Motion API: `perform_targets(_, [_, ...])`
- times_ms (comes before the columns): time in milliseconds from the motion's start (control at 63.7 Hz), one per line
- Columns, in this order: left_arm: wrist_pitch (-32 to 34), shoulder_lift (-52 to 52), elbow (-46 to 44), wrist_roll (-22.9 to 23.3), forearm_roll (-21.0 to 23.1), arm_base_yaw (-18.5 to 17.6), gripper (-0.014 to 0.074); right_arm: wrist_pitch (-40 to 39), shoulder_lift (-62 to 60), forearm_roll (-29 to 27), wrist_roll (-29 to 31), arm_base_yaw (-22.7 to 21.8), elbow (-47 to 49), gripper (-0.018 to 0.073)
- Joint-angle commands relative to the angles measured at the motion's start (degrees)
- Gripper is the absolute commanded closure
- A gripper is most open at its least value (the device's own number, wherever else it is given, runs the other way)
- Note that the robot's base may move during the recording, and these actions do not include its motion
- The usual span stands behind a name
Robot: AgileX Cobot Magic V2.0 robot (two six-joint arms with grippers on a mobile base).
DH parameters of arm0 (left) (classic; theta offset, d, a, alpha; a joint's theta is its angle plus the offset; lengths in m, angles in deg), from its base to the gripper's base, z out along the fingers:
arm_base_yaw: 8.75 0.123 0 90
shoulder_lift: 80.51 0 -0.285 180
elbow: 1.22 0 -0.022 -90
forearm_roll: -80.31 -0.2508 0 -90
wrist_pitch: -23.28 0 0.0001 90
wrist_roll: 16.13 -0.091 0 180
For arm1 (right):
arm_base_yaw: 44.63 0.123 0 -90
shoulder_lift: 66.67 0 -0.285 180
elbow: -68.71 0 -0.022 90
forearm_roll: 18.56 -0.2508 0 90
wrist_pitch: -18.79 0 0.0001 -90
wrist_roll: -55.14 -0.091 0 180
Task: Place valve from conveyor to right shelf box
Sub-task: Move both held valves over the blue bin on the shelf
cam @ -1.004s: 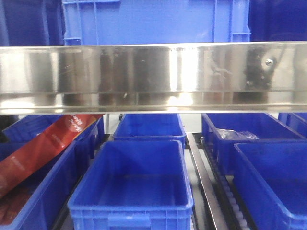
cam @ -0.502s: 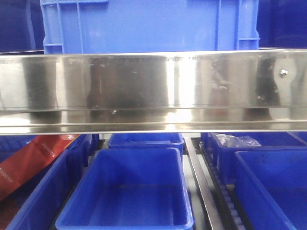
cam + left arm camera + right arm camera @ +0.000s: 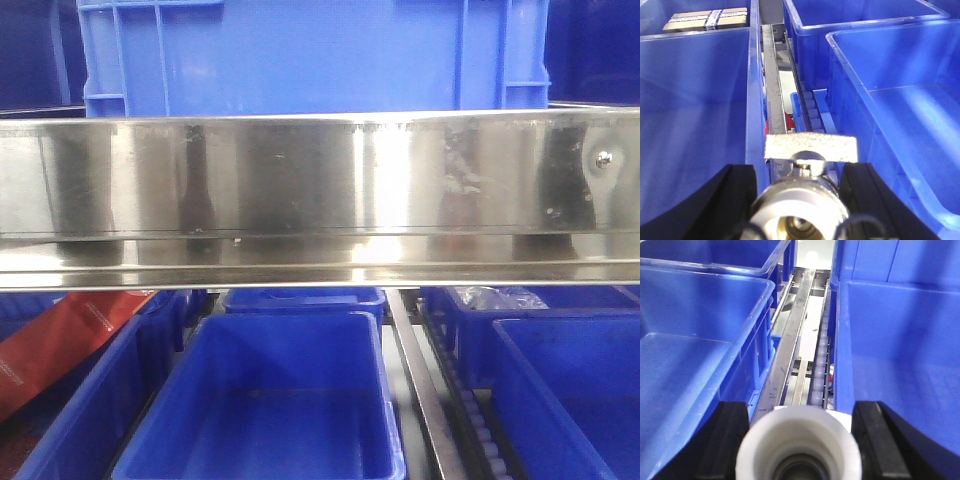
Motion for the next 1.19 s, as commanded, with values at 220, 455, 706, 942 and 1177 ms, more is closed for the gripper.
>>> perform_targets(220, [2.7, 0.6, -0.5, 0.2, 0.6, -0.3, 0.0708, -4.0, -0.8, -0.1, 0.3, -0.1, 1.0, 0.0713])
perform_targets(455, [2.7, 0.6, -0.5, 0.2, 0.6, -0.3, 0.0708, -4.0, -0.8, -0.1, 0.3, -0.1, 1.0, 0.0713])
perform_targets(706, [2.7, 0.6, -0.5, 0.2, 0.6, -0.3, 0.0708, -4.1, -0.8, -0.1, 0.3, -0.1, 1.0, 0.0713])
perform_targets(942, [2.6, 0.6, -0.5, 0.2, 0.6, -0.3, 0.0708, -2.6, -0.8, -0.1, 0.3, -0.1, 1.0, 0.0713])
perform_targets(1177, [5.6, -0.8, -2.8, -3.4, 3.8, -1.2, 0.0708, -3.5, -0.8, -1.4, 0.3, 1.9, 6.0, 0.0713])
